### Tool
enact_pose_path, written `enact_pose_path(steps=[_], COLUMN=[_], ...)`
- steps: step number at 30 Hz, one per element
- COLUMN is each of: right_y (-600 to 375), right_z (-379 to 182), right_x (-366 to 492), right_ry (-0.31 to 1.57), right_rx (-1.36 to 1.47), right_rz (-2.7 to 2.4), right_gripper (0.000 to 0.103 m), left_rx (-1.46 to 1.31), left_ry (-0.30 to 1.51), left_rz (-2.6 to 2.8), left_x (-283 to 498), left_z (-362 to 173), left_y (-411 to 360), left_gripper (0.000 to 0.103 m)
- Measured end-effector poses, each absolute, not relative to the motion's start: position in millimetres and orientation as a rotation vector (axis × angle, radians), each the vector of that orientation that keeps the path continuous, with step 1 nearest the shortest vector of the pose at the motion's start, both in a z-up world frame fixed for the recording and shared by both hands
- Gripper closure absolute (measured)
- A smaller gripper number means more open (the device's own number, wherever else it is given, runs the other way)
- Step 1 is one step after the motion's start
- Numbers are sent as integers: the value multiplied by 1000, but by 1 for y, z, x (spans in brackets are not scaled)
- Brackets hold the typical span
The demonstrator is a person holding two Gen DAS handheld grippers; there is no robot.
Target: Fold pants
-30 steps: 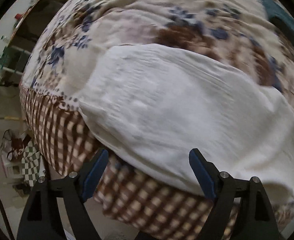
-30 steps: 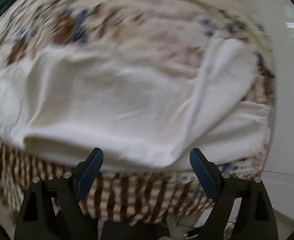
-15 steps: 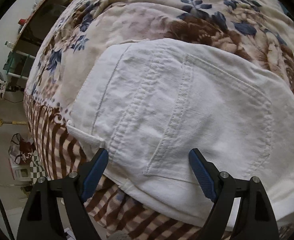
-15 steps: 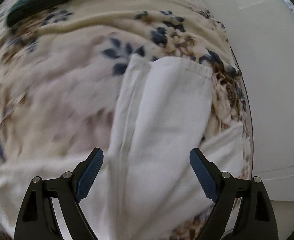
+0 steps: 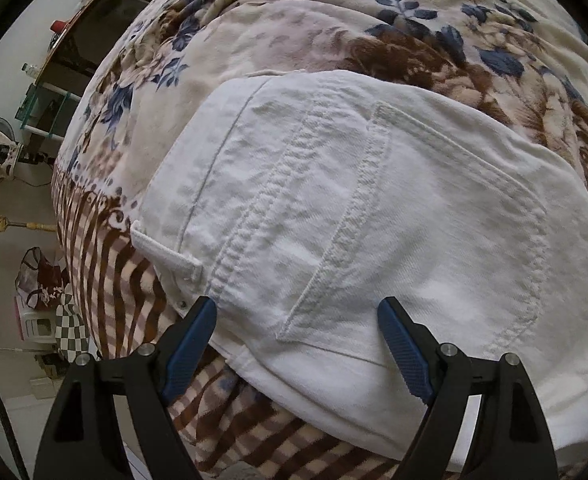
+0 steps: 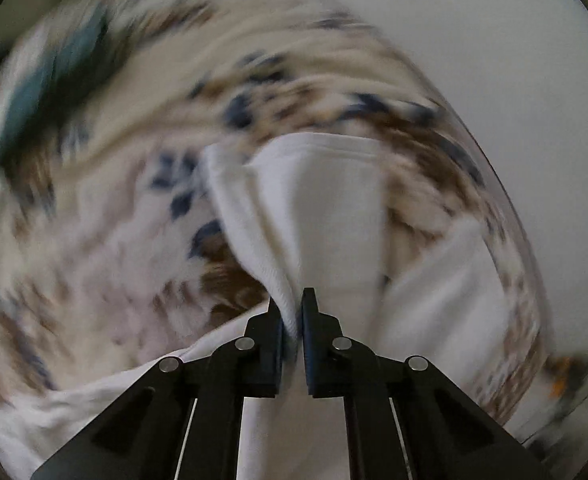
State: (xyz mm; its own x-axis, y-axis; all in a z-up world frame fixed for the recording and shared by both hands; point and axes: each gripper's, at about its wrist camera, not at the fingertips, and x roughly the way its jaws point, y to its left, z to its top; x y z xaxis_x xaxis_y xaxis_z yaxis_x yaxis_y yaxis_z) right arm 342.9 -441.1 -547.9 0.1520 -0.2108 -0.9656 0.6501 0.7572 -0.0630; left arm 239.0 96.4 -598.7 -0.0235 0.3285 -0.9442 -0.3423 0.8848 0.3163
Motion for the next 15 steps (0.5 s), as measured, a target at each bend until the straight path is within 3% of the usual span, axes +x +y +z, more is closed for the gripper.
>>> enact_pose_path(steps=[4, 9, 11, 13, 15], right_y=[-496, -538, -549, -554, -557], right_z=[-524, -573, -606, -618, -612], right_x=[252, 176, 157, 138, 129], right_ry=[1138, 1129, 1169, 1093, 1050], right_rx=[743, 983, 1130, 1282, 1281], right_rz=[-793, -886, -852, -814, -822], right_gripper=[94, 94, 90, 89, 76], left_rx=[-13, 15, 27, 30, 43], left_ry=[1495, 1490, 1492, 1487, 1474], left_rz=[530, 508, 499, 492, 476], left_x=[235, 233, 232, 229, 225], left_z=[-594, -594, -594, -590, -583], left_y=[90, 74, 67, 61, 53], left_gripper=[21, 21, 21, 21, 21])
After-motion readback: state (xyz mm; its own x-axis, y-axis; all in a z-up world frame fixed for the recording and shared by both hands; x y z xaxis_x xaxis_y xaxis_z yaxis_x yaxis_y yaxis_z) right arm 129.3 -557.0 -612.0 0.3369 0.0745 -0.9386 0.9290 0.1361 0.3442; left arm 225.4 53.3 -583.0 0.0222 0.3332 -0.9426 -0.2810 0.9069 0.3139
